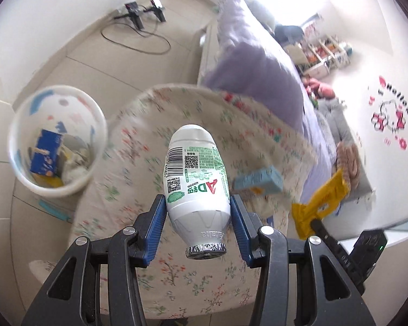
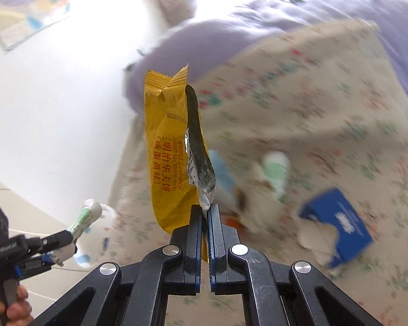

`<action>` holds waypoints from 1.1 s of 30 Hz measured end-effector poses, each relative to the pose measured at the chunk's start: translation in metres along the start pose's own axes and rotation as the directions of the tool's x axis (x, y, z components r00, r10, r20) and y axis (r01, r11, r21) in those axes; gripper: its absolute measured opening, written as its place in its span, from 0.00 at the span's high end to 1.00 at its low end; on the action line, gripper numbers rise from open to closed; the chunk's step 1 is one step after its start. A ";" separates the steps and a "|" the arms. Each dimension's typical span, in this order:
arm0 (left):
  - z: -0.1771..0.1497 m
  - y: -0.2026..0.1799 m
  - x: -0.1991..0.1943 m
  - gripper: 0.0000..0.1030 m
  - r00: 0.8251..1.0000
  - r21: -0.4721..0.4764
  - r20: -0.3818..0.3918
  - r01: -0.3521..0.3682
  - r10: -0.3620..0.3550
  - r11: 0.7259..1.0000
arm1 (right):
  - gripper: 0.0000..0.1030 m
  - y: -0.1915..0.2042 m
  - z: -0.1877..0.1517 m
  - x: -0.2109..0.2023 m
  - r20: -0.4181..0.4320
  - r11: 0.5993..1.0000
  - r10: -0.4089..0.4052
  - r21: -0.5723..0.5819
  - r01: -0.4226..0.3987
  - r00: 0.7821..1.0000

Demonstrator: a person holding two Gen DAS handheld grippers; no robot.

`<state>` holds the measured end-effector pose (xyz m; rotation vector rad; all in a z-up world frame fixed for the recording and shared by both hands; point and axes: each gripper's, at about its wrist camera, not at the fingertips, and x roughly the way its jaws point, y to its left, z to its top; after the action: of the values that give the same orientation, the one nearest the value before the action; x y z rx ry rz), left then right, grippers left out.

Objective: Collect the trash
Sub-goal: 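Carry the AD bottle and yellow wrapper to the white wastebasket and release both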

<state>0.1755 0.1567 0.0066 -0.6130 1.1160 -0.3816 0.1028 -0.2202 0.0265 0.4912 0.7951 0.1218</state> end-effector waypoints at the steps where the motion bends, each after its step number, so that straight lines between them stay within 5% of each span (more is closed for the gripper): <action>1: 0.006 0.009 -0.008 0.52 1.000 -0.020 0.021 0.000 0.001 1.000 | 0.97 0.007 0.000 0.002 0.007 1.000 0.013 -0.013 -0.012 1.000; 5: 0.026 0.058 -0.026 0.52 0.995 -0.132 0.079 -0.042 0.053 0.990 | 0.97 0.041 -0.003 0.014 -0.006 0.996 0.056 -0.071 -0.056 0.998; 14: 0.043 0.127 0.013 0.51 0.983 -0.229 -0.012 -0.183 0.185 0.956 | 0.97 0.117 -0.037 0.102 -0.168 0.977 0.094 -0.174 -0.124 0.981; 24: 0.056 0.166 0.031 0.40 0.980 -0.362 -0.066 -0.199 0.188 0.911 | 0.97 0.200 -0.073 0.196 -0.297 0.955 0.122 -0.224 -0.193 0.947; 29: 0.051 0.165 -0.014 0.39 0.978 -0.441 0.052 -0.160 0.203 0.883 | 0.94 0.219 -0.080 0.231 -0.330 0.950 0.117 -0.237 -0.202 0.937; 33: 0.050 0.146 -0.031 0.38 0.966 -0.381 0.102 -0.184 0.239 0.906 | 0.93 0.242 -0.084 0.256 -0.352 0.951 0.136 -0.217 -0.222 0.926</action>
<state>0.2063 0.3011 -0.0482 -0.8273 1.1067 0.0673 0.2409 0.0980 -0.0785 0.3020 1.0492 0.4836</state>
